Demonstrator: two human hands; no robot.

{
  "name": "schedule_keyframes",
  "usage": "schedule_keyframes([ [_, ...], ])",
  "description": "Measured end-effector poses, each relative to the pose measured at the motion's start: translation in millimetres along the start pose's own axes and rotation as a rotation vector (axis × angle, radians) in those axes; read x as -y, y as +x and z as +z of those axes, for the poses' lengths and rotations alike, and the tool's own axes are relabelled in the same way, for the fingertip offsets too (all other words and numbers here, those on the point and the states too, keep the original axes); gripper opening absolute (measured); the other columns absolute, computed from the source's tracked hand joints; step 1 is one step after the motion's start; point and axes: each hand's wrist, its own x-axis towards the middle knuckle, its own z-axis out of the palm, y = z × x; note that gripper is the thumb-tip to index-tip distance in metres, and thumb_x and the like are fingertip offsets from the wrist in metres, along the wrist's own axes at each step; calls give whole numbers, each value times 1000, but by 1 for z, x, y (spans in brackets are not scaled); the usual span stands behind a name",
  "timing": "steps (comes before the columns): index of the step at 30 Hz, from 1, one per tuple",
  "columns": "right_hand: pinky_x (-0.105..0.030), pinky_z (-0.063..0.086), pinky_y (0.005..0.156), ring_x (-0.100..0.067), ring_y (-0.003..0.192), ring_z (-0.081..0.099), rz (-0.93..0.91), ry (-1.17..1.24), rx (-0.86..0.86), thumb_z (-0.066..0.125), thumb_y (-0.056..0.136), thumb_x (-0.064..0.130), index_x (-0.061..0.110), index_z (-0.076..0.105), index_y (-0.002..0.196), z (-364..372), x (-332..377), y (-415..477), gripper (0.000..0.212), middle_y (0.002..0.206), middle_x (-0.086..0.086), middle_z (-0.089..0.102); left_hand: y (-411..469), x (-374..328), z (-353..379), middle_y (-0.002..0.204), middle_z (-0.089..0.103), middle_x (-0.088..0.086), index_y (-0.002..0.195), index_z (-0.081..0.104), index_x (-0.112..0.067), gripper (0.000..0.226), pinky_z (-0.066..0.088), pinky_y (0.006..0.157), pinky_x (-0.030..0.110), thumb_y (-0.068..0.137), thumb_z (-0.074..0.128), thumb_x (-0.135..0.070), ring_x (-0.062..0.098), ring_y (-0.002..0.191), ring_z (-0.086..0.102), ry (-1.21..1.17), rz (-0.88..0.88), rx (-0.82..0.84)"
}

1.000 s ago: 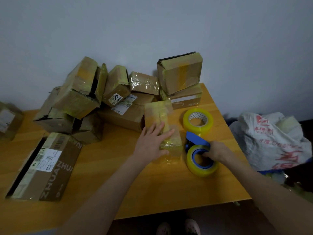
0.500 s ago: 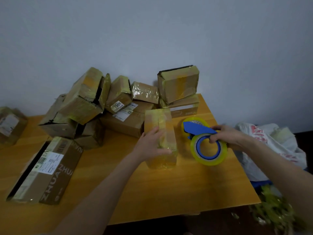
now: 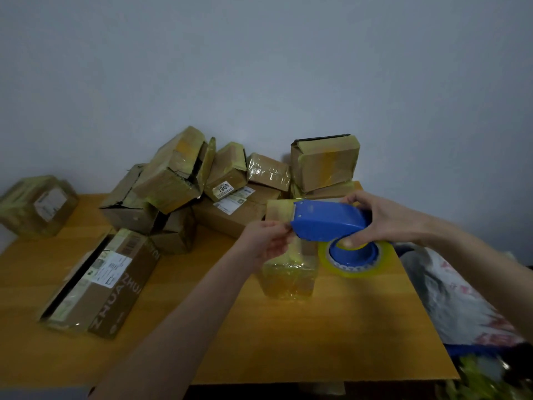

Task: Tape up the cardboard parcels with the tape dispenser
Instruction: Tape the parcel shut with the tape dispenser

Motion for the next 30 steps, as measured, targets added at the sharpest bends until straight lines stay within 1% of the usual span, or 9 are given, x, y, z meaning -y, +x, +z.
schedule_keyframes([
  [4, -15, 53, 71, 1, 87, 63, -106, -101, 22, 86, 70, 21, 37, 56, 106, 13, 3, 6, 50, 101, 15, 62, -4, 5, -4, 87, 71, 5, 92, 66, -10, 6, 55, 61, 20, 90, 61, -12, 11, 78, 68, 127, 57, -61],
  [6, -21, 53, 75, -3, 89, 61, -132, -299, -10, 85, 68, 32, 38, 53, 106, 17, 4, 10, 51, 102, 16, 60, -4, 7, -3, 93, 70, 4, 89, 65, -14, 5, 56, 64, 20, 89, 63, -9, 12, 83, 69, 189, 72, -98],
  [8, -29, 51, 80, -6, 92, 56, -147, -494, -20, 82, 67, 44, 39, 47, 119, 20, 1, 13, 62, 106, 17, 58, -3, 7, -3, 92, 69, 5, 87, 64, -13, 7, 56, 60, 19, 88, 63, -6, 10, 76, 70, 233, 92, -157],
  [10, -28, 50, 78, -6, 92, 54, -158, -559, -27, 79, 68, 49, 40, 42, 128, 21, -3, 15, 71, 107, 17, 57, -2, 5, -5, 87, 69, 6, 84, 64, -11, 8, 54, 56, 17, 88, 62, -4, 10, 68, 71, 267, 102, -172],
  [15, -18, 43, 66, 2, 85, 54, -170, -580, 3, 75, 63, 57, 47, 40, 124, 17, -15, 11, 71, 98, 24, 56, -3, 1, -29, 89, 68, 8, 85, 65, -11, 7, 53, 56, 18, 84, 67, -5, 13, 70, 70, 332, 101, -209],
  [19, -22, 45, 71, -3, 86, 56, -80, -599, 26, 80, 66, 50, 55, 39, 117, 2, -34, 1, 65, 97, 26, 55, -7, 9, -64, 90, 67, 10, 86, 66, -10, 6, 55, 62, 22, 83, 67, -5, 12, 71, 68, 391, 83, -288],
  [22, -14, 40, 71, 4, 90, 55, -57, -491, 96, 82, 70, 39, 60, 38, 106, -3, -44, -4, 61, 100, 28, 54, -10, 24, -66, 89, 67, 9, 87, 66, -9, 5, 54, 59, 20, 84, 66, -5, 10, 67, 68, 397, 62, -260],
  [26, -14, 41, 72, 3, 93, 55, -19, -446, 132, 82, 73, 33, 60, 31, 113, -2, -56, -8, 70, 104, 24, 54, -8, 38, -65, 92, 65, 10, 87, 65, -8, 5, 54, 57, 18, 86, 64, -4, 12, 72, 67, 378, 69, -259],
  [30, -16, 40, 67, 3, 83, 56, 3, -500, 122, 81, 70, 33, 62, 37, 104, -6, -66, -11, 63, 93, 23, 57, -6, 42, -71, 89, 62, 9, 86, 65, -7, 5, 55, 57, 19, 87, 64, -3, 16, 76, 64, 427, 77, -308],
])
